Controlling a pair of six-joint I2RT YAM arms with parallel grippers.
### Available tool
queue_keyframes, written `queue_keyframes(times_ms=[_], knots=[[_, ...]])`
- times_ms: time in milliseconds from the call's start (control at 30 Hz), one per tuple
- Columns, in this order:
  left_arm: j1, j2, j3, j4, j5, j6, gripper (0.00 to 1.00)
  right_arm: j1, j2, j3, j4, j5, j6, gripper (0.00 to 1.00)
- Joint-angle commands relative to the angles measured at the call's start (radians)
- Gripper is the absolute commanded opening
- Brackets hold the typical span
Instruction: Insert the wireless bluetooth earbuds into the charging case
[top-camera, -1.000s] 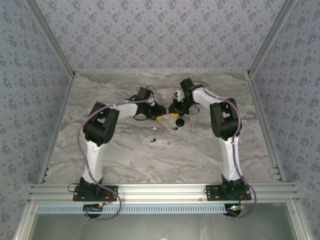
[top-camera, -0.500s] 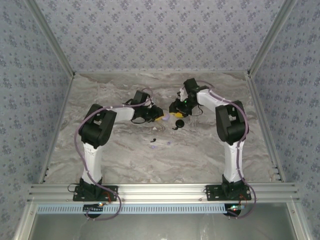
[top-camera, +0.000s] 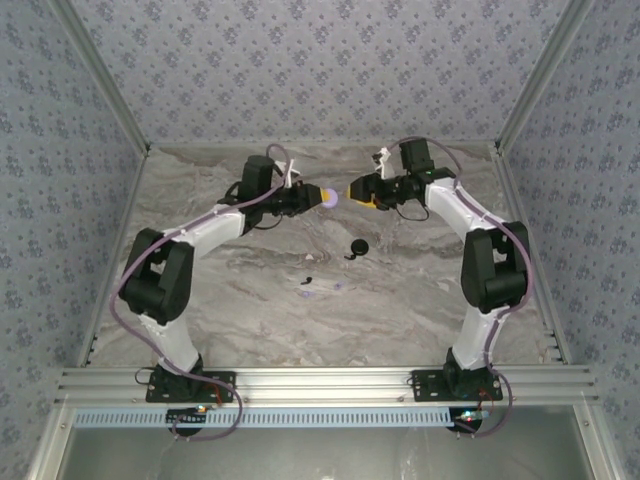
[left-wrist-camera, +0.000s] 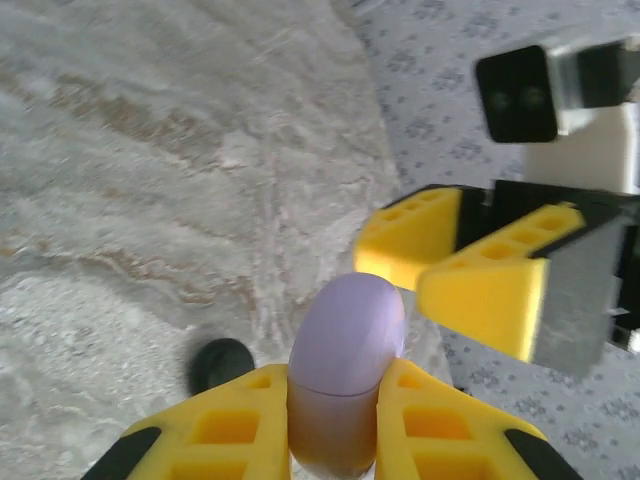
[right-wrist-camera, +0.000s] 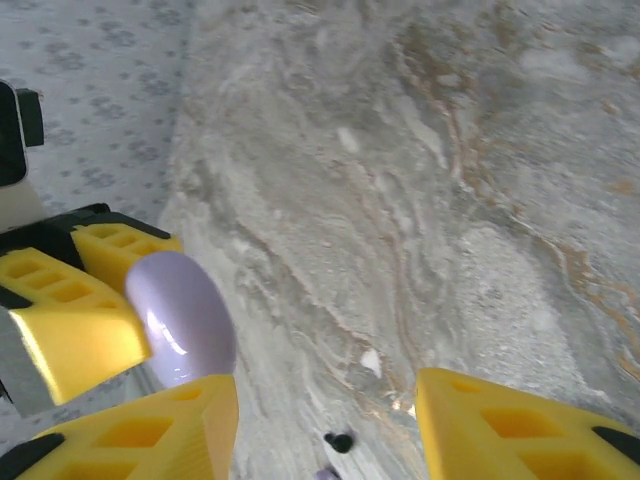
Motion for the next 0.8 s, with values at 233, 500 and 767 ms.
queue_keyframes(times_ms=[233, 500, 767], knots=[[0.002, -0.125, 0.007, -0.044, 0.084, 0.133, 0.19, -0.004, -0.107, -0.013, 0.076, -0.248, -0.061, 0.51], [-0.006, -0.133, 0.008, -0.031, 0.107, 0.132, 0.18, 0.015, -0.1, 0.0, 0.069, -0.282, -0.07, 0.51], [-0.014, -0.133, 0.009, -0.018, 0.119, 0.131, 0.18, 0.035, -0.074, 0.033, 0.03, -0.297, -0.097, 0.5]])
